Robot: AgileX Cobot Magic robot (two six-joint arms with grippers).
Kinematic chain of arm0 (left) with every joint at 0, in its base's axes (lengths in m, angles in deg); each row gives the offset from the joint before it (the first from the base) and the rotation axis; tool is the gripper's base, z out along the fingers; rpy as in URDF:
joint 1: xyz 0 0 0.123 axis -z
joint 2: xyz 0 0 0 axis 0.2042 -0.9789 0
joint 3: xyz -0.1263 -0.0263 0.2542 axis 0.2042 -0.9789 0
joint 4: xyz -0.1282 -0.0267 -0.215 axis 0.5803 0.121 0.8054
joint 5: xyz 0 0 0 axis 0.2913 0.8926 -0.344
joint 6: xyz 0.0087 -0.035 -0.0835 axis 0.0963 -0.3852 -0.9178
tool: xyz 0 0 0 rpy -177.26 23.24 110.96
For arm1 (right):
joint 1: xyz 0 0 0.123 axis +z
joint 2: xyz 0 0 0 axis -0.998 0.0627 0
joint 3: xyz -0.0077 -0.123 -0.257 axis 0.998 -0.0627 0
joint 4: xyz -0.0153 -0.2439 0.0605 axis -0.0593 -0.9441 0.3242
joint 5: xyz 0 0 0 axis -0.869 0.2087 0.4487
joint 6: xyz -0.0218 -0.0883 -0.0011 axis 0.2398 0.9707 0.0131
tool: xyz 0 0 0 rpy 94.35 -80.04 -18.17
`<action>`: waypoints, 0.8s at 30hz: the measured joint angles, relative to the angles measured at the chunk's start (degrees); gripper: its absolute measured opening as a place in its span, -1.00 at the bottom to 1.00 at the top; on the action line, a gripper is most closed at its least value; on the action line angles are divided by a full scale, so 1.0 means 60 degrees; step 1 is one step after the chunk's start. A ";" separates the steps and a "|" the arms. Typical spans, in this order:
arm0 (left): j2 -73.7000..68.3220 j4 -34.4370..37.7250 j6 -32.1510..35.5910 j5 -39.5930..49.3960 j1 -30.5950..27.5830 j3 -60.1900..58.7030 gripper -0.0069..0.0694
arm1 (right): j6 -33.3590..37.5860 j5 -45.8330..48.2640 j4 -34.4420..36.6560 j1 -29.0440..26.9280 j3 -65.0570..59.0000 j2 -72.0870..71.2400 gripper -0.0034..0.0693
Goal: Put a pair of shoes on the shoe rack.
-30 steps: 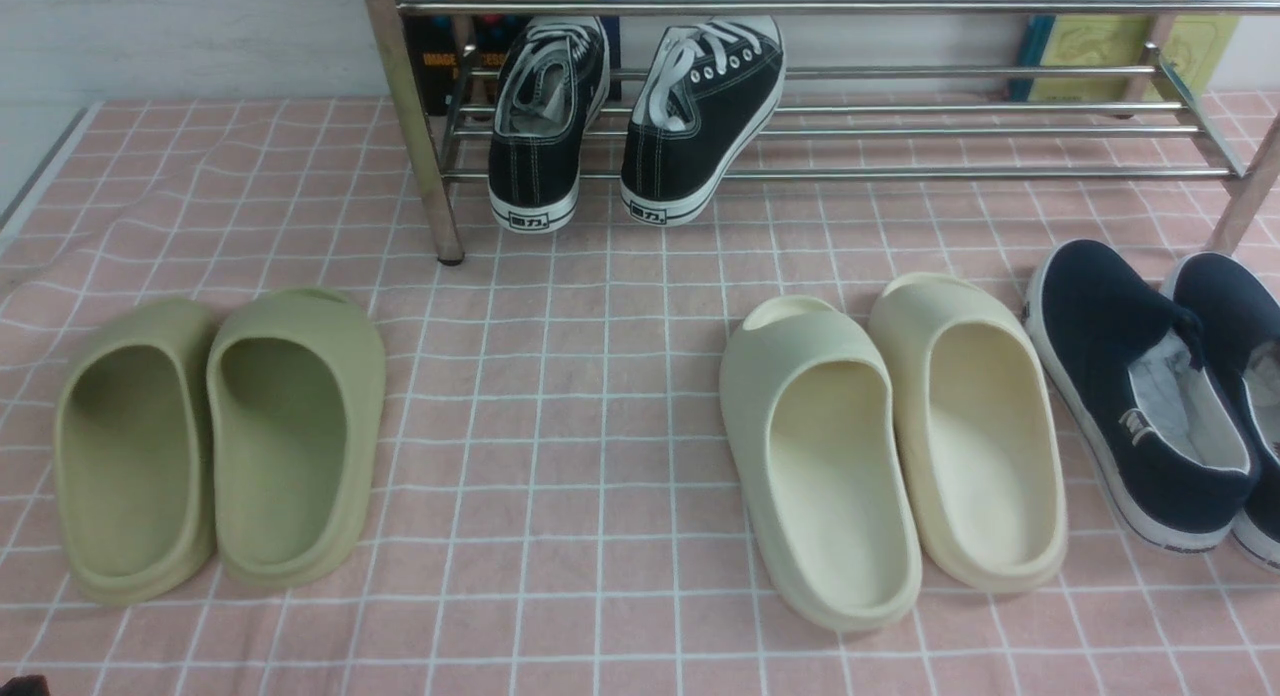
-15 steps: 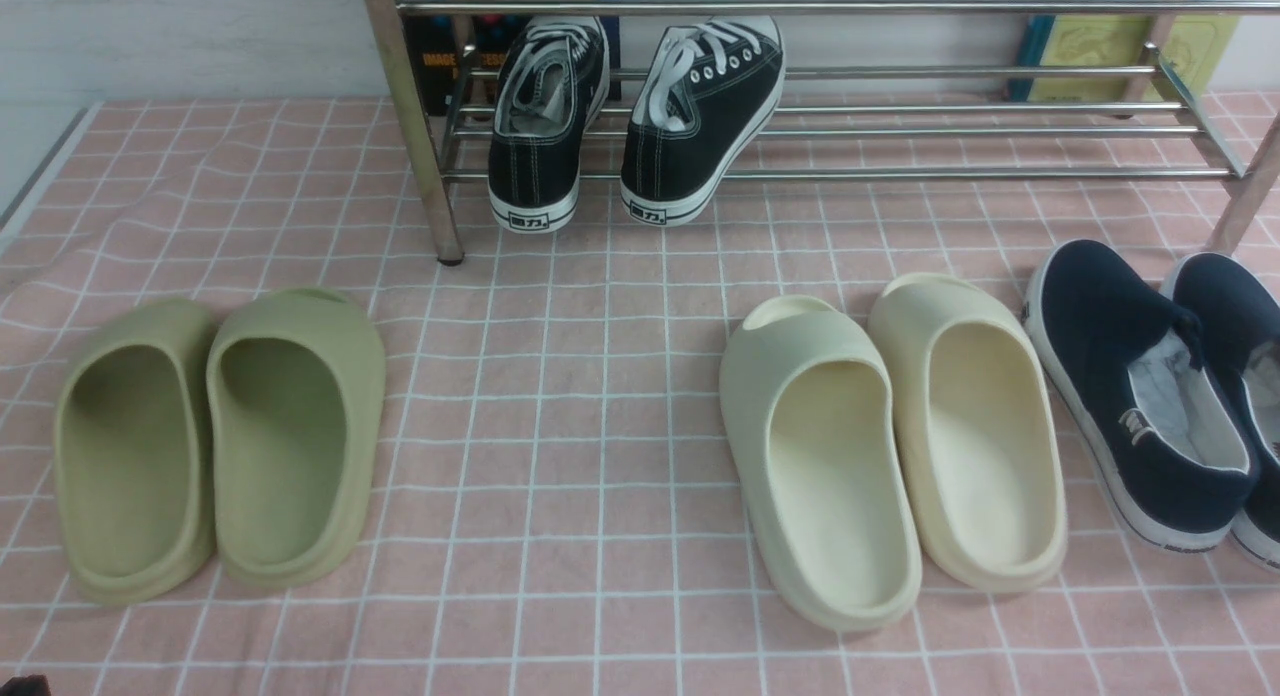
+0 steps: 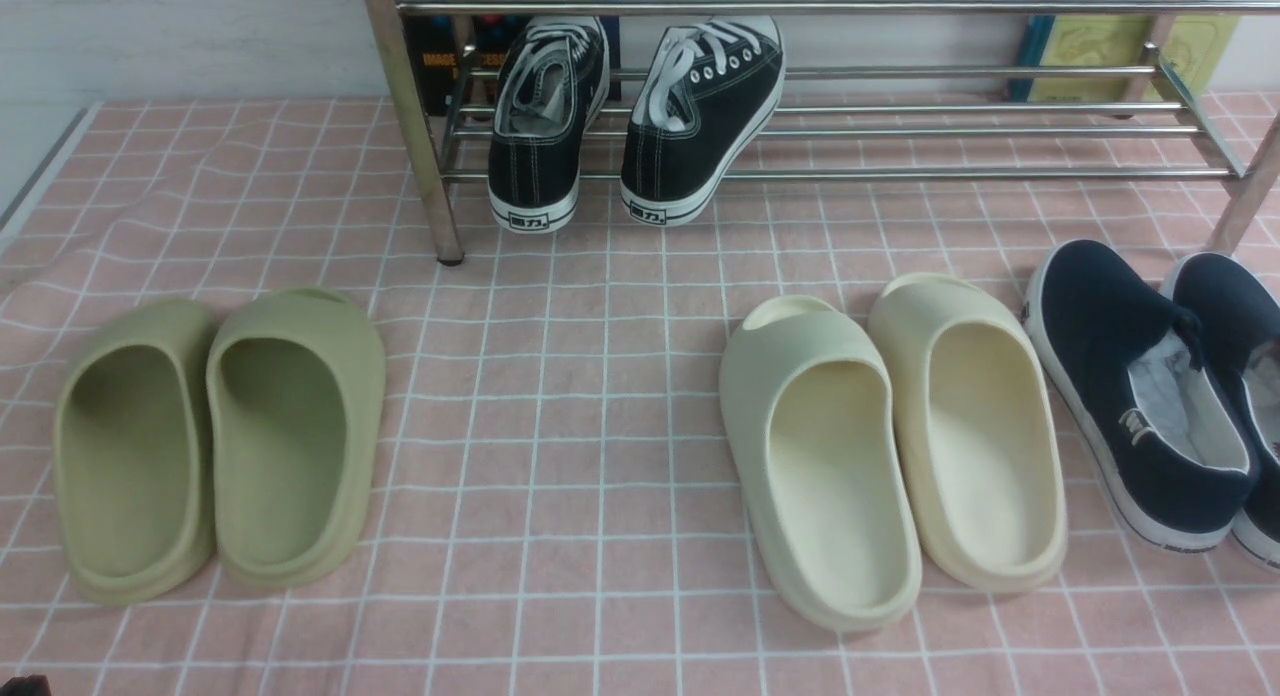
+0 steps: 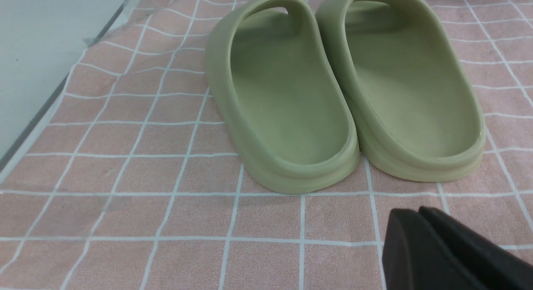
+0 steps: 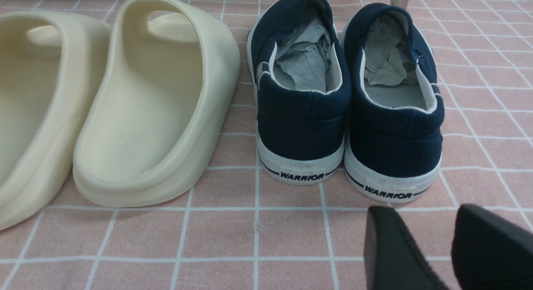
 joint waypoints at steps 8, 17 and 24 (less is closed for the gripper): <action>0.0000 0.0001 0.0000 0.0008 0.0000 0.0008 -0.70 | 0.0000 0.0000 0.0008 0.0000 0.0000 0.0000 -0.25; 0.0000 0.0001 0.0000 0.0017 0.0000 0.0008 -0.68 | 0.0000 0.0000 0.0008 0.0000 0.0000 0.0000 -0.25; 0.0000 0.0001 0.0000 0.0017 0.0000 0.0008 -0.68 | 0.0000 0.0000 0.0008 0.0000 0.0000 0.0000 -0.25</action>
